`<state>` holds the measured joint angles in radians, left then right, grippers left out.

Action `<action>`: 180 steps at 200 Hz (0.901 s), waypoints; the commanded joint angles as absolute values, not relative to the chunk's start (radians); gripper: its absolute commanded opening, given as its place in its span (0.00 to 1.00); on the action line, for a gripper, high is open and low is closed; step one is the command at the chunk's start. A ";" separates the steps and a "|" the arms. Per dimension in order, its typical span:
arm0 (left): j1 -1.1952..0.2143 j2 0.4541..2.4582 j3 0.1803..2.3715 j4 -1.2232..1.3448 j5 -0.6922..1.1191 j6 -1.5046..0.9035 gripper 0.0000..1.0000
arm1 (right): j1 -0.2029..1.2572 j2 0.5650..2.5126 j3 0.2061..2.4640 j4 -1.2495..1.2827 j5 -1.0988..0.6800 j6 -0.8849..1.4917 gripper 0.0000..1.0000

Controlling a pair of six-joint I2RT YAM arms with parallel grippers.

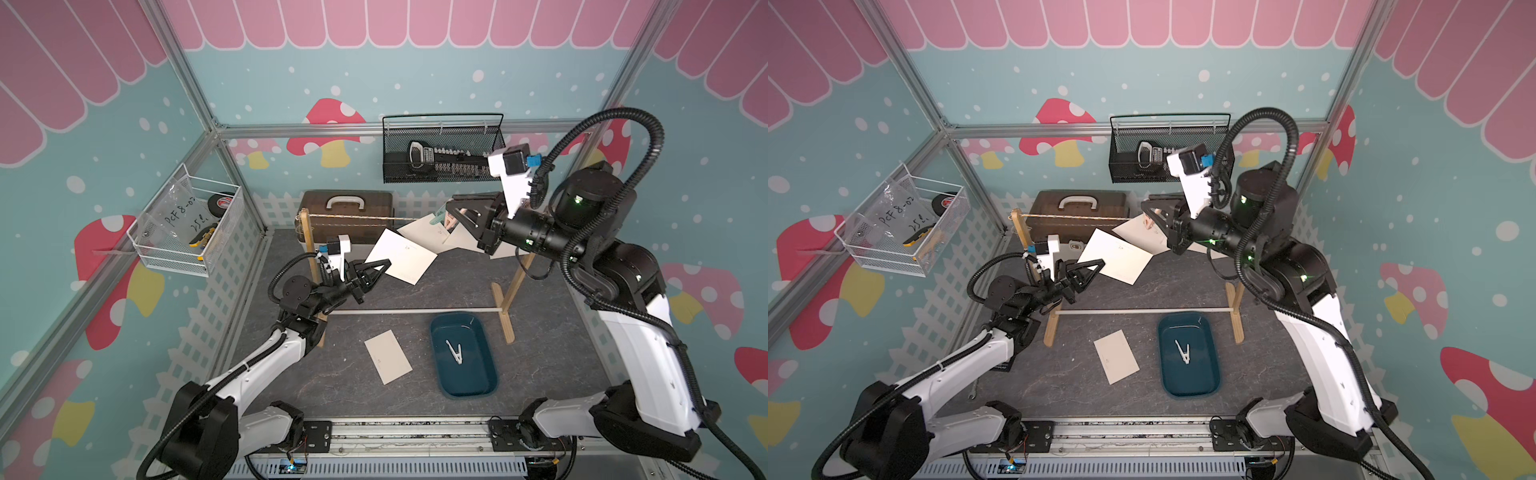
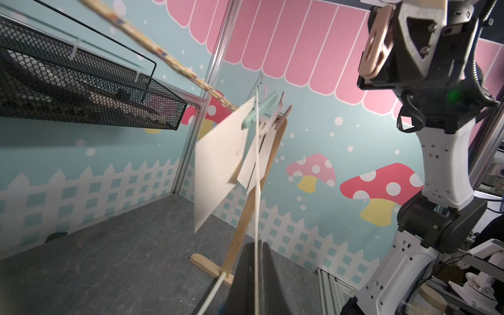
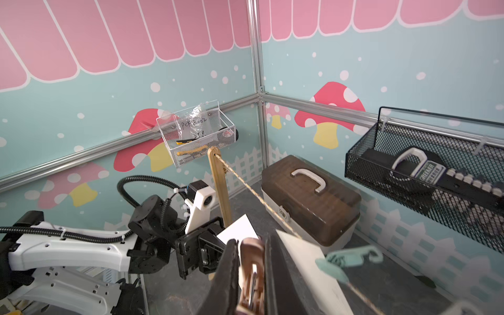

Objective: Remove the postcards from the strings
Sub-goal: Place the clamp in the storage box, then place the postcard on the postcard.

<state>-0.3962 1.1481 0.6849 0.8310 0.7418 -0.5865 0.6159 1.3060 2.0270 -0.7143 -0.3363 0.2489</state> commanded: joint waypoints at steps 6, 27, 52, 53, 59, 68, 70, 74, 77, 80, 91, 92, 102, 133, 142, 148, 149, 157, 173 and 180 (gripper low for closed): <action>-0.429 1.034 0.648 0.467 0.667 -0.450 0.00 | 0.618 1.185 1.858 -0.714 -0.290 0.297 0.00; -0.468 0.968 0.630 0.308 0.623 -0.422 0.00 | 0.619 1.076 1.697 -0.727 -0.263 0.324 0.00; -0.522 0.920 0.575 0.231 0.591 -0.460 0.00 | 0.619 0.955 1.465 -0.698 -0.251 0.376 0.00; -0.525 0.919 0.573 0.227 0.589 -0.462 0.00 | 0.619 0.949 1.456 -0.695 -0.250 0.379 0.00; -0.538 0.913 0.564 0.197 0.577 -0.473 0.00 | 0.620 0.923 1.398 -0.682 -0.247 0.398 0.00; -0.559 0.907 0.555 0.142 0.560 -0.482 0.00 | 0.620 0.884 1.311 -0.664 -0.237 0.423 0.00; -0.563 0.906 0.553 0.128 0.558 -0.484 0.00 | 0.620 0.876 1.291 -0.660 -0.233 0.430 0.00; -0.569 0.905 0.549 0.101 0.554 -0.488 0.00 | 0.620 0.862 1.257 -0.654 -0.226 0.446 0.00; -0.575 0.905 0.548 0.084 0.552 -0.491 0.00 | 0.619 0.850 1.229 -0.648 -0.220 0.457 0.00; -0.579 0.905 0.545 0.068 0.551 -0.496 0.00 | 0.620 0.839 1.203 -0.644 -0.214 0.469 0.00; -0.589 0.907 0.540 0.000 0.549 -0.509 0.00 | 0.618 0.801 1.102 -0.613 -0.197 0.506 0.00; -0.589 0.907 0.539 -0.004 0.549 -0.511 0.00 | 0.618 0.797 1.091 -0.610 -0.195 0.509 0.00; -0.590 0.908 0.535 -0.057 0.544 -0.532 0.00 | 0.619 0.764 1.000 -0.582 -0.168 0.541 0.00; -0.590 0.935 0.517 -0.161 0.534 -0.596 0.00 | 0.619 0.704 0.763 -0.518 -0.084 0.614 0.00; -0.590 0.954 0.510 -0.178 0.537 -0.616 0.00 | 0.618 0.703 0.714 -0.500 -0.066 0.639 0.00; -0.590 0.971 0.507 -0.186 0.545 -0.624 0.00 | 0.620 0.703 0.681 -0.486 -0.054 0.653 0.00; -0.590 0.974 0.507 -0.188 0.546 -0.624 0.00 | 0.620 0.703 0.675 -0.484 -0.053 0.655 0.00; -0.590 1.001 0.503 -0.194 0.558 -0.627 0.00 | 0.619 0.706 0.637 -0.459 -0.045 0.674 0.00; -0.586 1.069 0.492 -0.205 0.570 -0.618 0.00 | 0.619 0.719 0.573 -0.418 -0.034 0.695 0.00; -0.580 1.112 0.494 -0.210 0.586 -0.607 0.00 | 0.619 0.730 0.554 -0.408 -0.027 0.697 0.00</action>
